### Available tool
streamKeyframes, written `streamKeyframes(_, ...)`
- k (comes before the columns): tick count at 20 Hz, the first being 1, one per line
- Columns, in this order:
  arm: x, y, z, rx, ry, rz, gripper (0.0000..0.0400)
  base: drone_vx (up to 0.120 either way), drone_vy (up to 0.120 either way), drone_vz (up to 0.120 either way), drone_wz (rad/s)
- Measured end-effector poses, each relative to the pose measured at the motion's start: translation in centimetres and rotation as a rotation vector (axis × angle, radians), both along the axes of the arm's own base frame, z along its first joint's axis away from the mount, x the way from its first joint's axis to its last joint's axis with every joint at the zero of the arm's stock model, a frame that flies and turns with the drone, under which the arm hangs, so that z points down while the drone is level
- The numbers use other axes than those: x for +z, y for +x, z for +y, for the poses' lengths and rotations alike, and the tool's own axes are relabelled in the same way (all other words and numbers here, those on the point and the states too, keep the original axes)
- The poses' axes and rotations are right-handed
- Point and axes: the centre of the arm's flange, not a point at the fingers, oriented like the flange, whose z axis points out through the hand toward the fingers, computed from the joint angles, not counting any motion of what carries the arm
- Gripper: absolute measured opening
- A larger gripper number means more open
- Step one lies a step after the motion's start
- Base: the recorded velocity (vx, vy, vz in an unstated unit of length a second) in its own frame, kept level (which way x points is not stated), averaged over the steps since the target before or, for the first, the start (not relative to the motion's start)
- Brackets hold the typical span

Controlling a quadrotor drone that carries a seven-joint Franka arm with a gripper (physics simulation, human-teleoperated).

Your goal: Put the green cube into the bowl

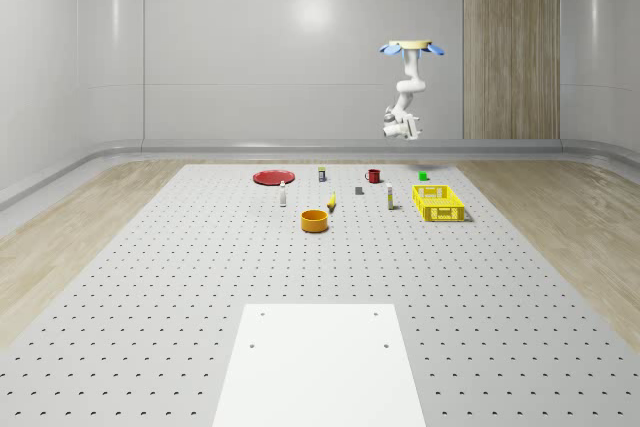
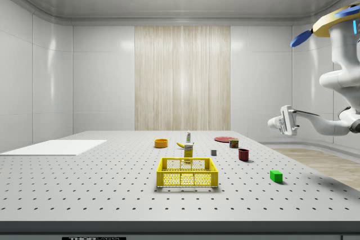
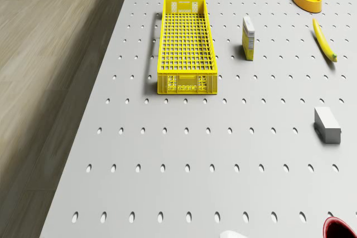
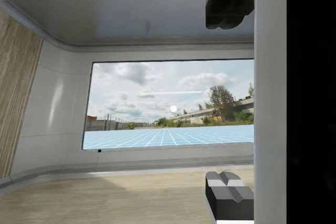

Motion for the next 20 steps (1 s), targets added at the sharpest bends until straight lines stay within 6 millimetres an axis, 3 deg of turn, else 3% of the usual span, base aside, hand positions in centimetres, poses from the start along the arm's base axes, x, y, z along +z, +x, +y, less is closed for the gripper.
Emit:
streamKeyframes(4, -6.0, 0.2, -2.1, -0.024, -0.654, 0.0, 0.04, 0.0, 0.0, -0.12, 0.0)
streamKeyframes(9, -9.2, 0.3, -6.1, -0.042, -1.177, 0.002, 0.04, 0.016, 0.0, -0.12, 0.0)
streamKeyframes(14, -9.9, 0.3, -8.3, -0.046, -1.412, 0.005, 0.04, 0.12, 0.0, -0.12, 0.0)
streamKeyframes(20, -10.0, 0.3, -9.3, -0.047, -1.52, 0.008, 0.04, 0.12, 0.0, -0.12, 0.0)
